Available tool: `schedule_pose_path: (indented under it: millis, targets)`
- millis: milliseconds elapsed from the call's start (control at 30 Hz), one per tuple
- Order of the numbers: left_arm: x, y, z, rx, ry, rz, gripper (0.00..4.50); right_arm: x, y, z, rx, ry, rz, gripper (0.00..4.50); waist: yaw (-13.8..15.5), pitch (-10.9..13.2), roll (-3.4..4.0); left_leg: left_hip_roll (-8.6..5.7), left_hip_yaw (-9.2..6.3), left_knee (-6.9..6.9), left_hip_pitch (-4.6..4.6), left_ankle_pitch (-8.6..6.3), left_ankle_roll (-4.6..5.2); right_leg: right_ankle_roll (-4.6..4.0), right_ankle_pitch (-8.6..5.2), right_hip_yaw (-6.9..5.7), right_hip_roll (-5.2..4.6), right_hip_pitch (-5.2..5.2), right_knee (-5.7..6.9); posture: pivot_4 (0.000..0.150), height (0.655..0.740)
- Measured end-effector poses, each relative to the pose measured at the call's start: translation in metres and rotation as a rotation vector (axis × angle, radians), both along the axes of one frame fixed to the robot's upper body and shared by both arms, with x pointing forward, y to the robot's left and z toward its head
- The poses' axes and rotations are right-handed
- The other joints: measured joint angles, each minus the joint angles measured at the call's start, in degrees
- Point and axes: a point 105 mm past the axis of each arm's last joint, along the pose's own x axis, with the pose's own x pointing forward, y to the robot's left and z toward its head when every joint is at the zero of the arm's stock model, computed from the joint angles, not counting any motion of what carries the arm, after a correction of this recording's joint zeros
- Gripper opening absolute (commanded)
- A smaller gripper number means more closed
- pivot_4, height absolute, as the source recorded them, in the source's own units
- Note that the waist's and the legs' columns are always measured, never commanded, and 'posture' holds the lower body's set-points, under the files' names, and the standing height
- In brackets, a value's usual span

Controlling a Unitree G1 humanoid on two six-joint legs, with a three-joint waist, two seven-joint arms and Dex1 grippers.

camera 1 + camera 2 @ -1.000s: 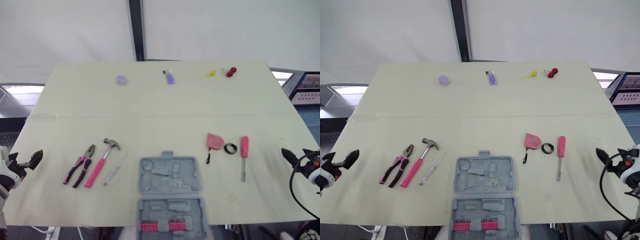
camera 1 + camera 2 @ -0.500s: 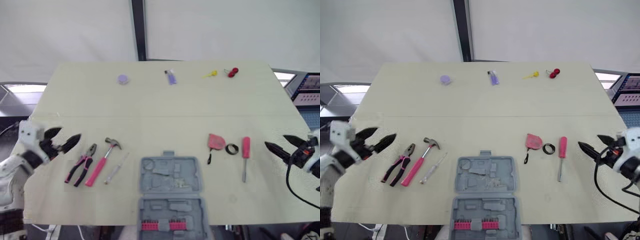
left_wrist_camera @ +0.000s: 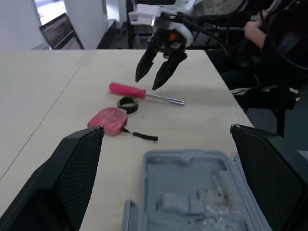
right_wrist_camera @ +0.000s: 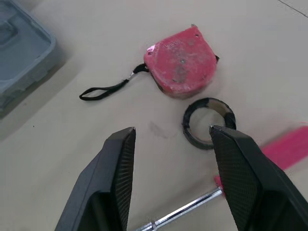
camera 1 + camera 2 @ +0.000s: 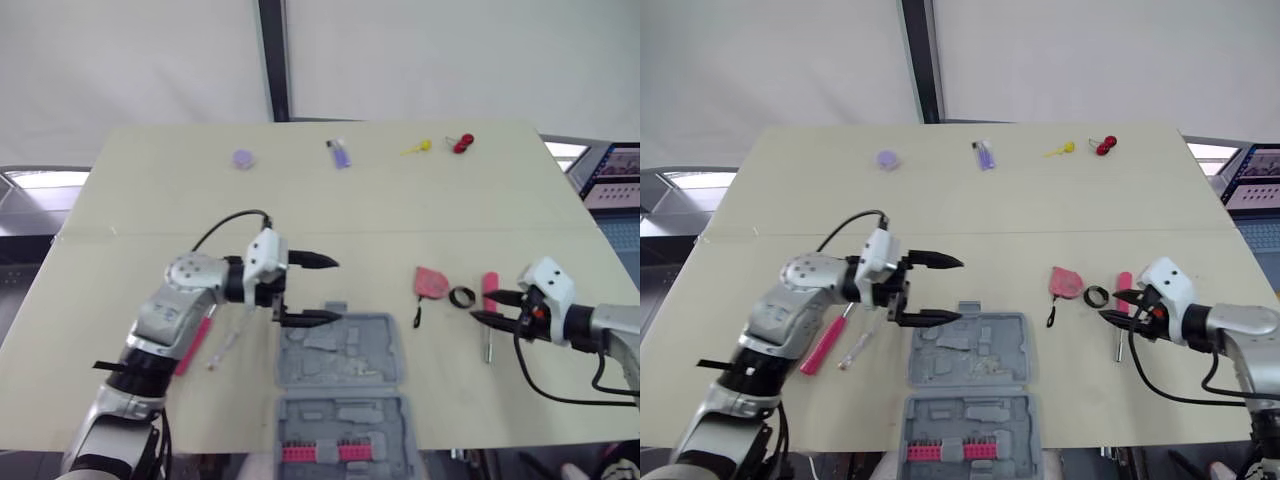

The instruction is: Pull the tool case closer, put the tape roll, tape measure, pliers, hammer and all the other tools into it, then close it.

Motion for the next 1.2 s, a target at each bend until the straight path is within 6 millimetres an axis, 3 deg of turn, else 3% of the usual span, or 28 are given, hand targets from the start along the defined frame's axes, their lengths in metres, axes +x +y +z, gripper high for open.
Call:
schedule_pose_path:
  millis: [67,233,367,567,967,1200]
  targets:
    - [-0.006,-0.012,-0.009,0.008,-0.003,-0.041,4.50,0.001,0.002,-0.002,-0.005,0.002,0.000,2.79,0.06,0.01,-0.01,0.01,0.00,0.06,-0.07,0.00,0.00,0.00,0.00,-0.03,0.00,-0.01,0.00,0.150,0.7400]
    - [-0.006,-0.021,-0.011,-0.022,-0.053,-0.042,4.50,0.003,0.002,-0.002,-0.021,-0.004,-0.009,2.79,0.57,0.01,-0.01,0.01,0.00,0.24,-0.12,-0.02,0.05,0.00,0.00,-0.02,0.00,0.02,0.00,0.150,0.7400]
    - [-0.008,-0.027,-0.014,-0.063,-0.048,-0.018,4.50,0.006,0.007,-0.004,-0.014,-0.009,-0.001,1.54,1.01,0.01,-0.01,0.00,0.00,0.29,-0.13,-0.04,0.07,0.00,0.00,-0.01,-0.01,0.01,0.01,0.150,0.7400]
    - [-0.008,-0.033,-0.017,-0.106,-0.030,0.032,4.50,0.009,0.009,-0.011,-0.023,-0.001,-0.011,1.54,1.45,0.01,-0.01,0.00,-0.01,0.39,-0.18,-0.05,0.08,0.00,0.00,-0.01,-0.01,0.06,0.01,0.150,0.7400]
    - [-0.006,-0.042,-0.013,-0.147,-0.080,0.064,4.50,0.017,-0.006,-0.018,-0.062,0.013,-0.072,1.54,1.33,0.01,-0.01,0.00,-0.01,0.39,-0.20,-0.05,0.09,0.00,0.00,-0.01,0.00,0.06,0.01,0.150,0.7400]
    - [-0.004,-0.043,-0.011,-0.162,-0.086,0.080,4.50,0.019,-0.001,-0.026,-0.053,0.023,-0.066,1.54,1.29,0.01,-0.01,0.00,-0.01,0.39,-0.19,-0.05,0.09,0.00,0.00,-0.01,0.00,0.06,0.01,0.150,0.7400]
